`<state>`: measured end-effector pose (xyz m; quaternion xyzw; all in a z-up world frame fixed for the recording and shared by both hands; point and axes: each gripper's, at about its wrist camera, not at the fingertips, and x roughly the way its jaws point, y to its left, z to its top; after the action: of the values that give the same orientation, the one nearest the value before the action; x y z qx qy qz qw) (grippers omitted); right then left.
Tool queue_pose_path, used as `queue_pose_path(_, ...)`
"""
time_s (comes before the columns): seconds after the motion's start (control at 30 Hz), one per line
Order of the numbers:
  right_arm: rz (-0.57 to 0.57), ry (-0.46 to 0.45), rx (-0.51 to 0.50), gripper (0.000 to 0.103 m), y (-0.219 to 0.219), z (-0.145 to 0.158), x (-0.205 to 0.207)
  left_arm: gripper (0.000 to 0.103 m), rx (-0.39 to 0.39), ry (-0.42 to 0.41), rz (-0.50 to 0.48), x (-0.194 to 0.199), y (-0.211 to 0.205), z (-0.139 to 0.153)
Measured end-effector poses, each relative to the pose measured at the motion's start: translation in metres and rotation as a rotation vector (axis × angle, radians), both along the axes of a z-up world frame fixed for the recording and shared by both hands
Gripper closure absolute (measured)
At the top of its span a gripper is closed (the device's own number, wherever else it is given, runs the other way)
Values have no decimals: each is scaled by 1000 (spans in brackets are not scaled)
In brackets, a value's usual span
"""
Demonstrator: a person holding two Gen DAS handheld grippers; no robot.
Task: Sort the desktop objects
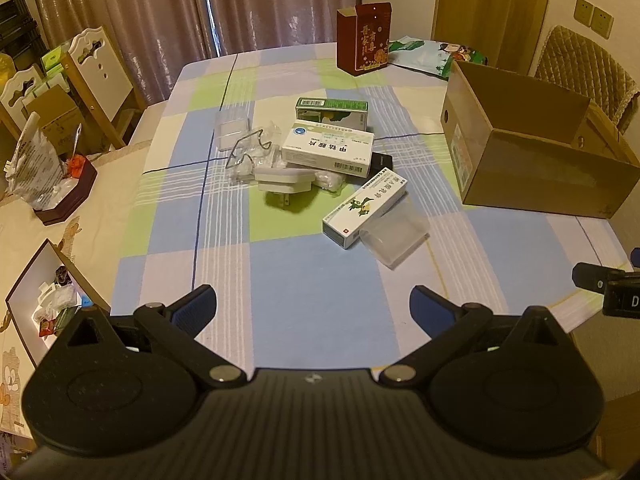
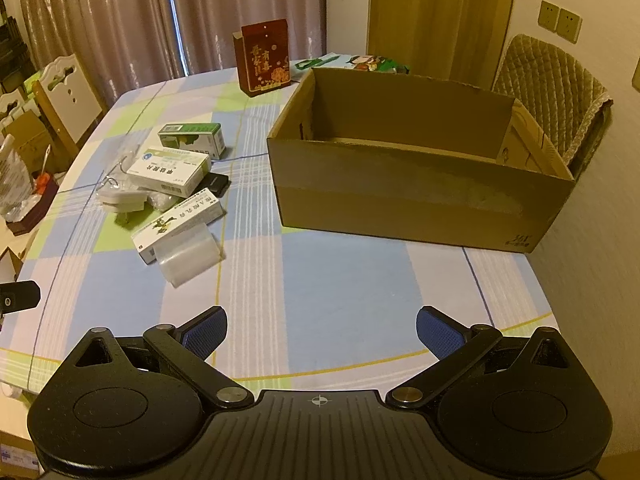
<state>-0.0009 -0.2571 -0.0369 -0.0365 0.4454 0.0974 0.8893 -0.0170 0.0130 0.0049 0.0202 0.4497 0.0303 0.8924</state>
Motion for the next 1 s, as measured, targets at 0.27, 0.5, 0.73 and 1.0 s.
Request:
queue_pose_path(0.27, 10, 15, -1, 0, 4, -5, 8, 1, 2, 13, 7, 4, 3, -3)
queue_pose_path(0.5, 12, 19, 14, 0, 13, -8, 18, 1, 6, 18, 17, 11, 13, -5)
queue_pose_path(0.73, 6, 21, 30, 0, 19, -12, 28, 1, -3, 18, 10, 25, 26, -8)
queue_pose_path(1.0, 26, 81, 75, 0, 33, -30, 46, 1, -23, 24, -37, 45, 43, -16)
